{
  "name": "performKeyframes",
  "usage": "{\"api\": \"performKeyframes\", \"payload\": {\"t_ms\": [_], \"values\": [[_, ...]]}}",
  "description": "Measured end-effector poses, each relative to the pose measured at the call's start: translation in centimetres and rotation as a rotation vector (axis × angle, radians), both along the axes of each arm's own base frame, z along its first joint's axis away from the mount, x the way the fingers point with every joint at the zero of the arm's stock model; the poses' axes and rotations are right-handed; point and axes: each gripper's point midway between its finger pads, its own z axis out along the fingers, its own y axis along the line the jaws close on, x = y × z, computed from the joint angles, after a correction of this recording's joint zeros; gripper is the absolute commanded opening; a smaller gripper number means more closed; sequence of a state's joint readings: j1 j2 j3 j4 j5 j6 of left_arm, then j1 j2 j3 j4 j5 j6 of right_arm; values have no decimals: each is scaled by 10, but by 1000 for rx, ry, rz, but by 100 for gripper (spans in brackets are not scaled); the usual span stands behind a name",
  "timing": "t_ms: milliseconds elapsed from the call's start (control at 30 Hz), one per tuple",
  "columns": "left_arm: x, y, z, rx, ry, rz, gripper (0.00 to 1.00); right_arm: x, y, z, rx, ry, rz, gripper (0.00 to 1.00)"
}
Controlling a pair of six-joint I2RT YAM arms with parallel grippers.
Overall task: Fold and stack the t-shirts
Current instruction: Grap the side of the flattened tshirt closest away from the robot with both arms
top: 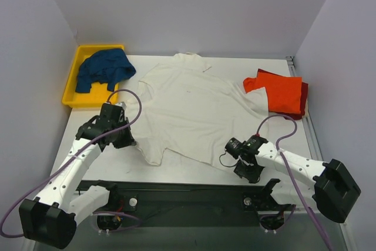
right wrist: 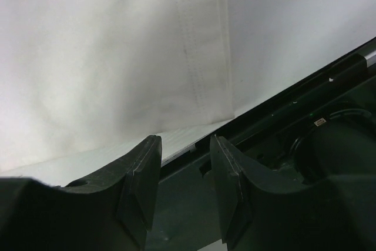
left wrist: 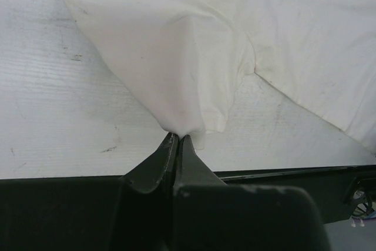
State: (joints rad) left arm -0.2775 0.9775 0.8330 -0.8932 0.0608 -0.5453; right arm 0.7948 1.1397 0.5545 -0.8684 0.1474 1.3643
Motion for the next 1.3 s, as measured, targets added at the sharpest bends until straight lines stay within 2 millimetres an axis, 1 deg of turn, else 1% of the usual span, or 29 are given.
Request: {"api": "performKeyframes", "payload": {"t_ms": [167,267,367,467,567,700,767,833,967,1100,1200,1300], "values": [[0,0,-5,13,23,-14,0,5,-2,-4,-51,15,9,40],[2,0,-6,19,29,-21,0,16,4,-6,-66,21,23,40],[7,-1,-2,22,15,-30,0,29,9,-8,-71,29,35,40],[10,0,1,21,5,-27,0,36,11,-8,-96,77,73,39],[12,3,0,25,6,-19,0,40,14,-8,-135,154,130,36],[17,11,-2,38,12,1,0,46,18,-6,-188,263,210,35],[23,17,-1,41,15,22,0,53,23,-6,-200,295,243,35],[32,26,0,40,12,50,0,71,37,-5,-181,284,268,35],[56,44,10,45,-23,96,0,124,75,-4,-94,162,292,35],[79,52,24,46,-76,101,0,175,109,-1,-9,29,311,35],[92,54,34,43,-107,95,0,192,121,6,23,-23,325,38],[101,53,41,41,-128,84,0,196,124,12,37,-48,333,40]]}}
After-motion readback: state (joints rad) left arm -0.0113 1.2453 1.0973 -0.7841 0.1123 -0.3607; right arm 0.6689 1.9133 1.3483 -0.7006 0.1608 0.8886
